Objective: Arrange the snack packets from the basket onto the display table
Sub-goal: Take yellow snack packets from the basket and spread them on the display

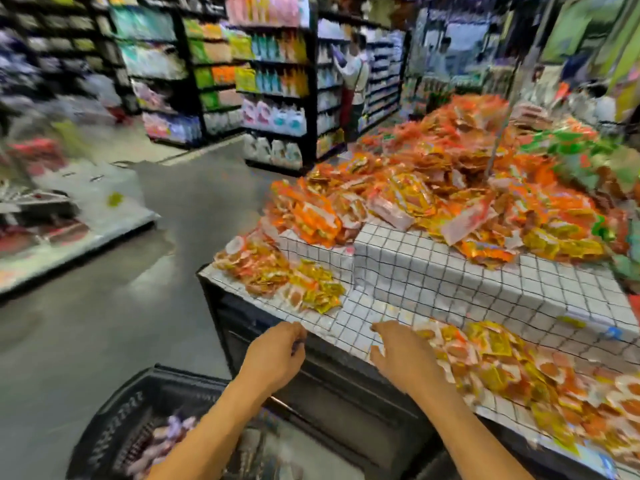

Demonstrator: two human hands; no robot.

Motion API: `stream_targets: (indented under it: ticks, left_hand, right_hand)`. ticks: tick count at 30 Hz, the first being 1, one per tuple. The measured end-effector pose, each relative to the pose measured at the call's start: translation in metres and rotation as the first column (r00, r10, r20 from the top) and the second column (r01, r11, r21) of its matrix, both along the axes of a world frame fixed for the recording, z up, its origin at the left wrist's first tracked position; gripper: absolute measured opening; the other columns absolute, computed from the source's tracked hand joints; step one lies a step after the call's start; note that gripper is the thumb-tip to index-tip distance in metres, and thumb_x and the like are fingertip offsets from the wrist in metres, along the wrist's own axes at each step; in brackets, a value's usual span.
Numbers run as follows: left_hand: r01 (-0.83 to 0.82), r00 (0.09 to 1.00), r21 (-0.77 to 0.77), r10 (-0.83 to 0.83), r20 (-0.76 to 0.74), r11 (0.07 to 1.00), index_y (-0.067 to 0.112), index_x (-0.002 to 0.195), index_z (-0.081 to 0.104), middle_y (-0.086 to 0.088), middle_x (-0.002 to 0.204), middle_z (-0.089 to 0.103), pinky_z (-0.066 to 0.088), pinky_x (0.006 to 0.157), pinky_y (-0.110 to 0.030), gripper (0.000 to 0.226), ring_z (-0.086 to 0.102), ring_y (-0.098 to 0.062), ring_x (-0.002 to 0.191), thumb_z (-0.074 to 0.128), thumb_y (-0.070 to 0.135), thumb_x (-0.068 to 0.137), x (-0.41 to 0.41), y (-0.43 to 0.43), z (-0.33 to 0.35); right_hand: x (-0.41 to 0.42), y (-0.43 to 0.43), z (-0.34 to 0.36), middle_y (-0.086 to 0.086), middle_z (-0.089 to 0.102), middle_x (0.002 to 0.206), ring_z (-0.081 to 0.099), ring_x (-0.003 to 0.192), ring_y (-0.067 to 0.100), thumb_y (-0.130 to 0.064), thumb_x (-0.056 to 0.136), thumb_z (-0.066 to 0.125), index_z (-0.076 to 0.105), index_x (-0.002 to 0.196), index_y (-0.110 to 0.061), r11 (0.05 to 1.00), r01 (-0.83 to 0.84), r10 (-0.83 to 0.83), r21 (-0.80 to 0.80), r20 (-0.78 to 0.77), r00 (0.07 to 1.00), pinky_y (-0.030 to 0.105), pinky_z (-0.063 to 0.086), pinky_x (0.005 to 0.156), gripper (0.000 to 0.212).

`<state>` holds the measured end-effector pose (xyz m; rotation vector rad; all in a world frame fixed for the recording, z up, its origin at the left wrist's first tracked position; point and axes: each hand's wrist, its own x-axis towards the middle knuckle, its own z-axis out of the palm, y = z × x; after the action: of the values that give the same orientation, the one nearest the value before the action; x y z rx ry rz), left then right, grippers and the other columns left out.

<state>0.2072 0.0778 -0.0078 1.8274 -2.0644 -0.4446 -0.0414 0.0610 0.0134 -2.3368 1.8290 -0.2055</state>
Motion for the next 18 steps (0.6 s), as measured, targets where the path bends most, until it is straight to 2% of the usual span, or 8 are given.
stream_targets:
  ticks: [4,9,12,18]
  left_hand:
    - [-0.103,0.993,-0.039,0.104,0.046,0.994,0.028,0.117,0.057,0.006,0.095,0.054,0.052,0.075,-0.038,0.023,0.059,-0.02,0.088,0.049,0.03,0.095,0.082,-0.005,0.0]
    - [-0.225,0.973,-0.005,0.225,0.052,0.974,0.029,0.114,0.058,0.005,0.107,0.061,0.049,0.078,-0.034,0.024,0.06,-0.021,0.098,0.049,0.029,0.093,0.153,-0.013,-0.006]
    - [-0.266,0.963,0.01,0.266,0.043,0.964,0.028,0.115,0.058,0.005,0.108,0.062,0.048,0.079,-0.033,0.024,0.061,-0.019,0.099,0.049,0.029,0.093,0.176,-0.025,-0.013]
    - [-0.31,0.951,0.022,0.31,-0.012,0.95,0.029,0.12,0.058,0.007,0.112,0.062,0.048,0.079,-0.027,0.026,0.06,-0.013,0.097,0.049,0.029,0.095,0.196,-0.064,-0.027]
  right_hand:
    - [0.083,-0.033,-0.004,-0.002,0.053,0.139,0.054,0.124,0.022,-0.038,0.098,0.048,0.043,0.146,-0.028,0.995,-0.101,0.101,0.013,0.015,0.995,0.035,0.046,0.094,0.049]
    - [0.158,-0.062,-0.006,-0.002,0.058,0.133,0.056,0.119,0.022,-0.034,0.096,0.05,0.052,0.136,-0.025,0.982,-0.189,0.188,0.018,0.043,0.981,0.036,0.049,0.09,0.041]
    - [0.185,-0.08,-0.012,0.0,0.061,0.125,0.058,0.113,0.022,-0.034,0.095,0.05,0.056,0.128,-0.021,0.973,-0.228,0.227,0.031,0.019,0.974,0.037,0.051,0.086,0.036]
    - [0.213,-0.14,-0.032,0.001,0.058,0.13,0.058,0.115,0.023,-0.037,0.094,0.05,0.053,0.132,-0.023,0.953,-0.291,0.291,0.084,0.01,0.957,0.039,0.052,0.088,0.04]
